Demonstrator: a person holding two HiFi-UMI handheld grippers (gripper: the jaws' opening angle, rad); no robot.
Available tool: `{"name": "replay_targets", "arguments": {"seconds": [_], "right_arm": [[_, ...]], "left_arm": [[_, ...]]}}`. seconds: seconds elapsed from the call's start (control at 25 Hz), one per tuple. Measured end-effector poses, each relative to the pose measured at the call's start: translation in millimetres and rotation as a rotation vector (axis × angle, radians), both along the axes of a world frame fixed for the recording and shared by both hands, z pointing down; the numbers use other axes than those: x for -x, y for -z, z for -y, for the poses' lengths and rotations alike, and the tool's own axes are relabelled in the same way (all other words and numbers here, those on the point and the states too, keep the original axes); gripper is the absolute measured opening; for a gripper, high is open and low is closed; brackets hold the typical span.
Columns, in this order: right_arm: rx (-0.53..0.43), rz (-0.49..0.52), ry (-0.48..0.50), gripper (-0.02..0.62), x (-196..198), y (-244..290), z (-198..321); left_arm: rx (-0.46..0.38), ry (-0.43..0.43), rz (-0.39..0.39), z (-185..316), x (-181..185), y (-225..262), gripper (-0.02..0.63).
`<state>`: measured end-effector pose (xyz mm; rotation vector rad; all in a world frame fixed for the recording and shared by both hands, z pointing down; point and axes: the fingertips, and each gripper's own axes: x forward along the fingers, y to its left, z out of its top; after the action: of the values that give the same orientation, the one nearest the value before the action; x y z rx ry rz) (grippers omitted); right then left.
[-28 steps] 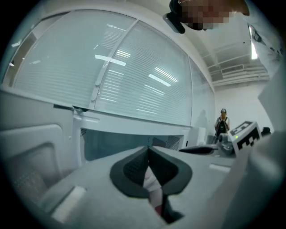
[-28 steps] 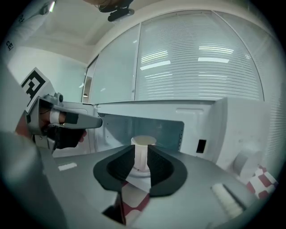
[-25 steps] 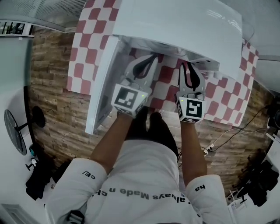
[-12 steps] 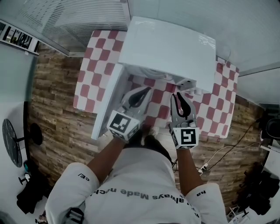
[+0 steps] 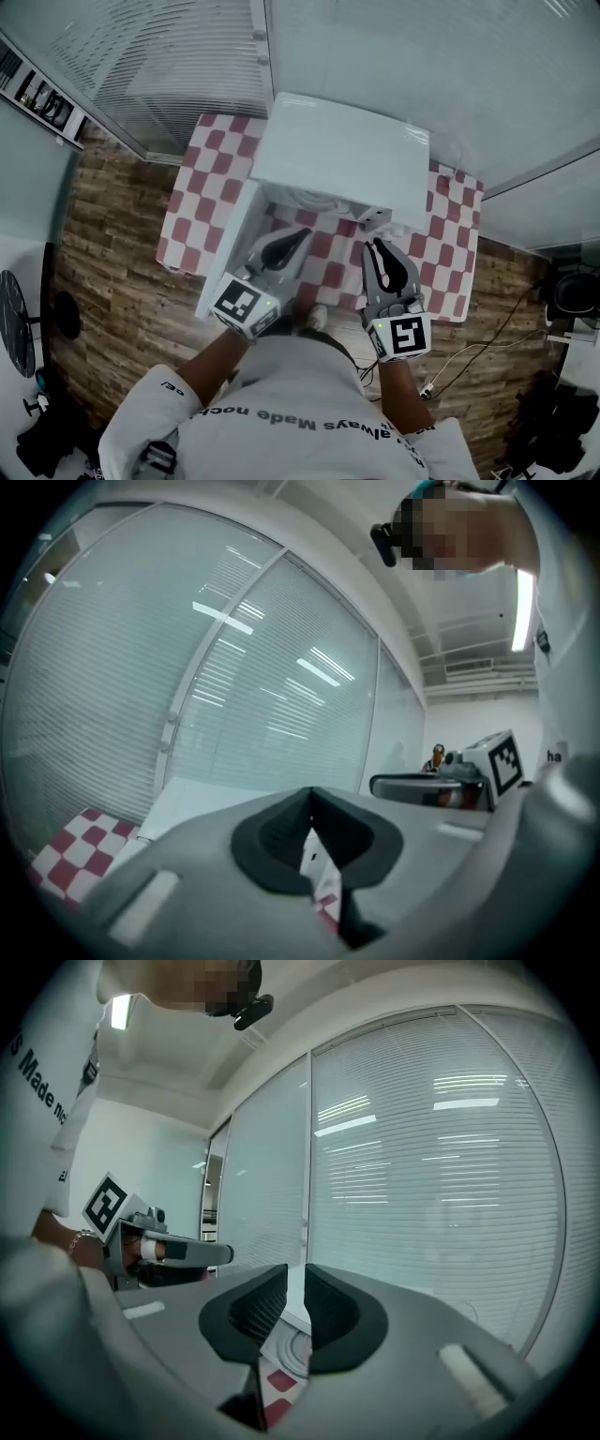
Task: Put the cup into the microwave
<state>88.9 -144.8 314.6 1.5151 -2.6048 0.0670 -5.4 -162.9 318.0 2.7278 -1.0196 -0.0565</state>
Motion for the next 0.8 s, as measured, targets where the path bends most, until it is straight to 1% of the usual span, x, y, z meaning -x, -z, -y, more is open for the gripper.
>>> {"name": "replay_targets", "arguments": {"seconds": [0.2, 0.44, 0.6, 0.68, 0.8], "right_arm": [[0.002, 0.014, 0.039, 0.054, 5.4, 27.6, -17.5], [-0.024, 0.018, 0.079, 0.054, 13.7, 57.0, -38.5], [-0.036, 0.029, 0.094, 0.054, 19.4, 70.8, -49.2], [-0.046, 0.048, 0.085, 0.054, 19.6, 79.0, -52.5], [-0.054, 0.040, 0.087, 0.054, 19.2, 85.2, -58.1]], "left_arm": [[-0.023, -0.034, 0.032, -15.9, -1.6, 28.1, 0.005], [-0.051, -0.047, 0.043, -27.8, 2.2, 52.1, 0.003], [-0.063, -0.080, 0.031, -42.5, -6.7, 65.9, 0.005], [-0.060, -0.090, 0.030, -48.3, -9.1, 68.9, 0.004], [-0.053, -0.096, 0.026, -55.1, -10.9, 71.8, 0.005]]}}
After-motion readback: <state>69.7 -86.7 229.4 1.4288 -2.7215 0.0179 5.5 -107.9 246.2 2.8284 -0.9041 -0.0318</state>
